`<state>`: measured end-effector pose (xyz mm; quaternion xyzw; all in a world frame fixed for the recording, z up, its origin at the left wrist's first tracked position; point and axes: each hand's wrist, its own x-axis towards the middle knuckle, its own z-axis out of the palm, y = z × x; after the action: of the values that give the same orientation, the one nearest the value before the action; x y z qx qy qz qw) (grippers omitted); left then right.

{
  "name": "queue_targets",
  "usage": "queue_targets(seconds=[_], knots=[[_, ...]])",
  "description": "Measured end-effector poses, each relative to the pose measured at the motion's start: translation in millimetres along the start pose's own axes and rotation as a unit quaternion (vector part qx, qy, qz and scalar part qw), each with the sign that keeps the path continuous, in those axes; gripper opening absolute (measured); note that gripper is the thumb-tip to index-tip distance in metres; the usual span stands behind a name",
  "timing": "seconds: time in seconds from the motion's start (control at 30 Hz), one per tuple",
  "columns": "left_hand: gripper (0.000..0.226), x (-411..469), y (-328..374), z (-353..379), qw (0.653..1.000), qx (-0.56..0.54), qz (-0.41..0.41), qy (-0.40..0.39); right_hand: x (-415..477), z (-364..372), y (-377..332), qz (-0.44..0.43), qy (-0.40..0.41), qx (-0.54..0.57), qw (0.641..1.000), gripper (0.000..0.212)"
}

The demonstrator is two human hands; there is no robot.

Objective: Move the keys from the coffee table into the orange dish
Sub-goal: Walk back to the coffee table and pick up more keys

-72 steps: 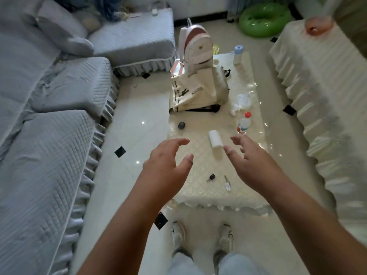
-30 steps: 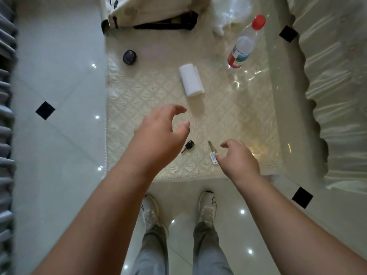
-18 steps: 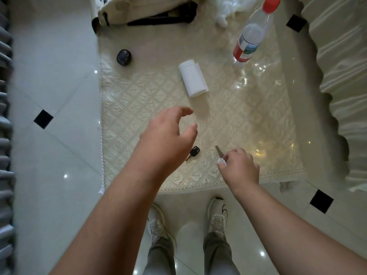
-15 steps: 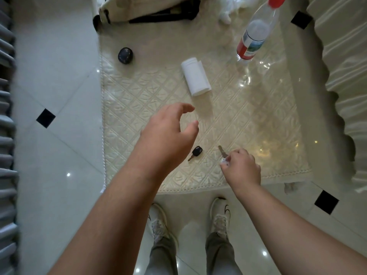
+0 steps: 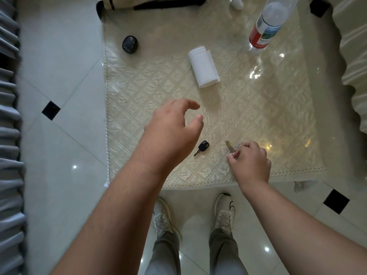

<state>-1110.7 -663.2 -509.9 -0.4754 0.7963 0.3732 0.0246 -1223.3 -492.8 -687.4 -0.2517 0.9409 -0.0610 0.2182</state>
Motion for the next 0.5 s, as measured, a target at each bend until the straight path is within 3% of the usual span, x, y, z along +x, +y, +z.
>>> queue_targets(seconds=[0.17, 0.5], knots=[[0.033, -3, -3, 6, 1.000, -0.001, 0.002, -0.003, -1, 1, 3, -0.004, 0.023, 0.025, 0.999, 0.023], [0.032, -9, -9, 12, 1.000, 0.001, 0.004, -0.005, -7, -12, 7, -0.027, 0.018, 0.059, 0.998, 0.011]])
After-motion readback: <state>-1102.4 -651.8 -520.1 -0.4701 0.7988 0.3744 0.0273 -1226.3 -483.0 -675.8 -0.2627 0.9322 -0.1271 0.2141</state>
